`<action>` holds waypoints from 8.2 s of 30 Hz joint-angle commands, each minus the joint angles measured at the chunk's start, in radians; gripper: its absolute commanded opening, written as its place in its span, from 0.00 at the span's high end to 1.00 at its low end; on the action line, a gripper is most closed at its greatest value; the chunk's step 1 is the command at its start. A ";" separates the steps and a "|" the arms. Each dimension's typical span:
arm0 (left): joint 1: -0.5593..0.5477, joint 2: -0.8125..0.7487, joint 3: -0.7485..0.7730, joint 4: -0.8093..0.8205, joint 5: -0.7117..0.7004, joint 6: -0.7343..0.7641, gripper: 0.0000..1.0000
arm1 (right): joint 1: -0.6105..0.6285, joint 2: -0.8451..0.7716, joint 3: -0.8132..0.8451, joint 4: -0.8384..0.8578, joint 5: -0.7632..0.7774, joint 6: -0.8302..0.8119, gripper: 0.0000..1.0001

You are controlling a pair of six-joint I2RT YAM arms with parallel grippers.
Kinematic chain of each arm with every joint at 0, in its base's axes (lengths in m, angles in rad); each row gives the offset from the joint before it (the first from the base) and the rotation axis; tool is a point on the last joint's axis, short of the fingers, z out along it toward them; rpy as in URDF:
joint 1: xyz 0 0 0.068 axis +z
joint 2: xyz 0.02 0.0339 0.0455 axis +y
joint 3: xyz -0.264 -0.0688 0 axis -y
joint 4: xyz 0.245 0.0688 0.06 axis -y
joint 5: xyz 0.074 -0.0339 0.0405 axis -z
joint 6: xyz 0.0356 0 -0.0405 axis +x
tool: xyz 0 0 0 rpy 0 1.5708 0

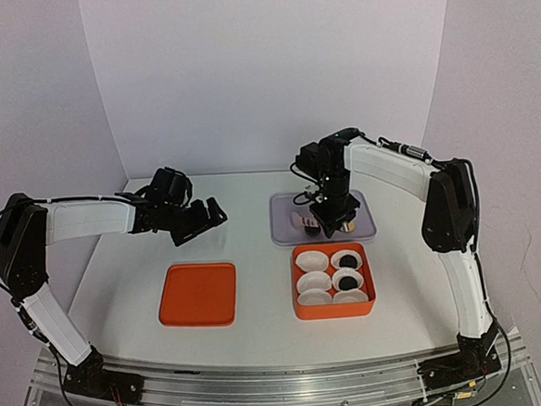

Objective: Pack the cookies

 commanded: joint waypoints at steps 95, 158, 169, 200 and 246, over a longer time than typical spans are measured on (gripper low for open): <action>0.020 -0.009 0.005 0.038 0.035 -0.001 0.00 | 0.002 -0.103 -0.011 -0.552 0.137 -0.030 1.00; 0.020 -0.010 -0.021 0.075 0.056 0.018 0.00 | 0.429 -0.762 -0.852 -0.586 -0.181 0.624 1.00; 0.020 -0.008 -0.025 0.074 0.047 0.011 0.00 | 0.396 -0.706 -0.827 -0.591 -0.156 0.558 1.00; 0.020 0.039 0.015 0.064 0.045 0.005 0.00 | 0.349 -0.766 -0.866 -0.665 -0.256 0.456 1.00; 0.020 0.023 0.008 0.058 0.032 -0.012 0.00 | 0.275 -0.768 -0.883 -0.667 -0.200 0.360 0.68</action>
